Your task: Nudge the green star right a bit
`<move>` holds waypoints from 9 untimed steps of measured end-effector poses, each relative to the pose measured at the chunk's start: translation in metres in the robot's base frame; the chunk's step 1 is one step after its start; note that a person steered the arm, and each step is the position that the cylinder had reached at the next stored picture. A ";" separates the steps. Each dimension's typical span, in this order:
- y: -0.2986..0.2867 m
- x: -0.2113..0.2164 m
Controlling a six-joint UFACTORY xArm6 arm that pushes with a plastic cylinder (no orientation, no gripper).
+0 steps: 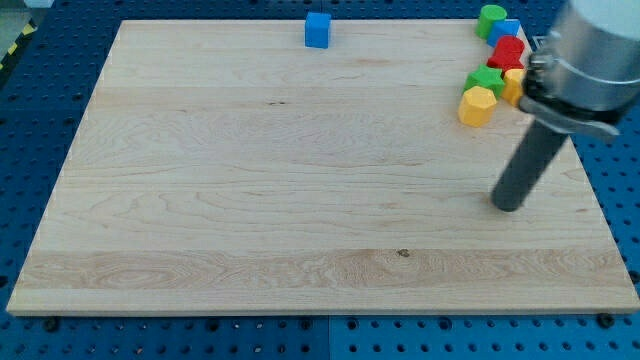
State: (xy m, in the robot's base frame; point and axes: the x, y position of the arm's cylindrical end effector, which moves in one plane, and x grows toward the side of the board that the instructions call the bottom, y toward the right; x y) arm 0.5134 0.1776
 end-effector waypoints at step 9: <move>-0.039 -0.262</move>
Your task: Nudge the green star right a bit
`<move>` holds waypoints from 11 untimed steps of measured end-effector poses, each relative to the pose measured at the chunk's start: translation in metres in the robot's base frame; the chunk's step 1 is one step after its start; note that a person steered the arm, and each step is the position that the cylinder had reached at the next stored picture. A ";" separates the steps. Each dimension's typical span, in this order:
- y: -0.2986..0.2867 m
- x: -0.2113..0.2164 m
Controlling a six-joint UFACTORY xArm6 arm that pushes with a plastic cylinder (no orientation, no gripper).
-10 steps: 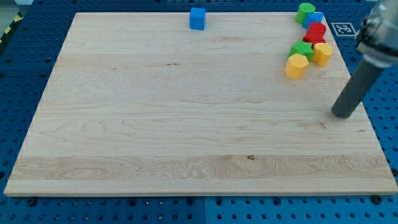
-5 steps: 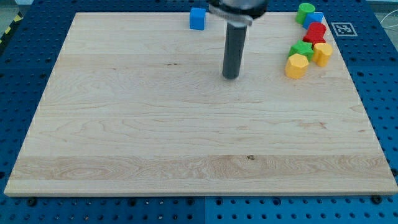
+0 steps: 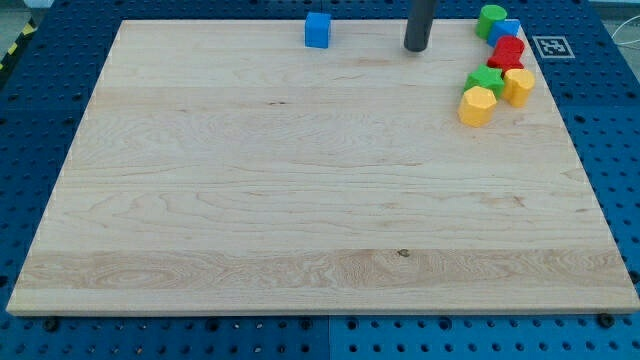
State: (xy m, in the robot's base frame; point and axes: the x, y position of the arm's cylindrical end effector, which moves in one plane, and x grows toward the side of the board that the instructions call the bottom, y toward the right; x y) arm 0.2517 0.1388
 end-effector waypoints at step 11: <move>0.033 0.080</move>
